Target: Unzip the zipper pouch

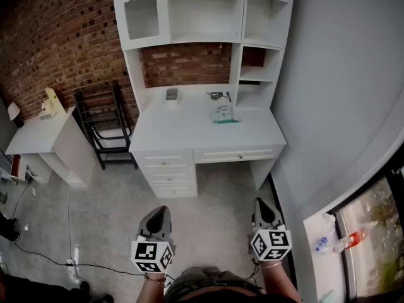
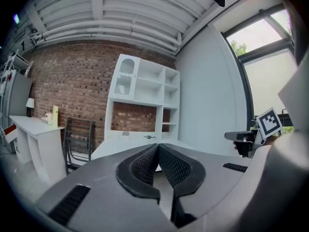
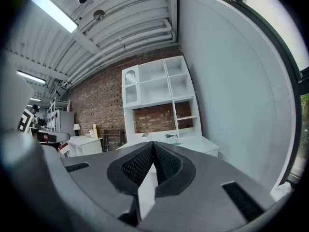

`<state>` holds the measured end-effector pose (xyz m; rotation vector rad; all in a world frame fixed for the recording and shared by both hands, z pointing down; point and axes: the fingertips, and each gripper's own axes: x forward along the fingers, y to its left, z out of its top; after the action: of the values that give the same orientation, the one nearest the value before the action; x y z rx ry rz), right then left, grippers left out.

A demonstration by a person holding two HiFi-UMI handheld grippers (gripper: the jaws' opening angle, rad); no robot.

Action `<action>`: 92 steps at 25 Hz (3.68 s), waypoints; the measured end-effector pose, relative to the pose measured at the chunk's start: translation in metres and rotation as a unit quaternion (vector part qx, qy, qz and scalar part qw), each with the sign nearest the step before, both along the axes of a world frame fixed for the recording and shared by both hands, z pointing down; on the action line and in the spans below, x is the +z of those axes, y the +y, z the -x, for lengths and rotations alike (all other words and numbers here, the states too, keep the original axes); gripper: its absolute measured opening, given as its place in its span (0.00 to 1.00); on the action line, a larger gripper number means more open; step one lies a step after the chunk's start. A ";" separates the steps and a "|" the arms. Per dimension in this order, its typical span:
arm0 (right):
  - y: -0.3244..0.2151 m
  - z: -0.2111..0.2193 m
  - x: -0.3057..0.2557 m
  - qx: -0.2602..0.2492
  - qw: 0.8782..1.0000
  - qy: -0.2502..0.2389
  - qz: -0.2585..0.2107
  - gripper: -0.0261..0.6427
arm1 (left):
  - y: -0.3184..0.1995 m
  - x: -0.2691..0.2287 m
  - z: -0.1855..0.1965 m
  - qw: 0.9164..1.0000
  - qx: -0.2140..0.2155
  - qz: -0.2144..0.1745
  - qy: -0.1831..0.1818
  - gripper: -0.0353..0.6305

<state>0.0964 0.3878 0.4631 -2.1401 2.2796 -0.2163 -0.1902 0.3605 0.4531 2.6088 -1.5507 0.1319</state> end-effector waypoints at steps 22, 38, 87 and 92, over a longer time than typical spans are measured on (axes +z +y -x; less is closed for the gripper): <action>0.000 0.016 0.006 -0.027 0.999 -0.016 -0.008 0.16 | 0.011 0.004 0.002 1.000 -0.002 -0.005 0.021 0.06; -0.015 0.028 0.001 -0.066 0.997 0.005 -0.026 0.86 | 0.010 0.014 -0.011 0.999 0.025 0.007 0.032 0.91; -0.334 -0.016 0.003 -0.084 0.994 0.058 -0.028 0.86 | -0.328 0.005 -0.062 0.997 0.064 -0.030 -0.021 0.91; -0.388 -0.031 0.000 -0.055 0.997 0.049 -0.022 0.86 | -0.390 0.000 -0.061 0.997 0.072 -0.031 -0.024 0.91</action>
<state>0.1278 -0.0006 0.4626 -2.0518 2.4330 -0.0625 -0.1292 -0.0290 0.4529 2.7846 -1.4028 0.1612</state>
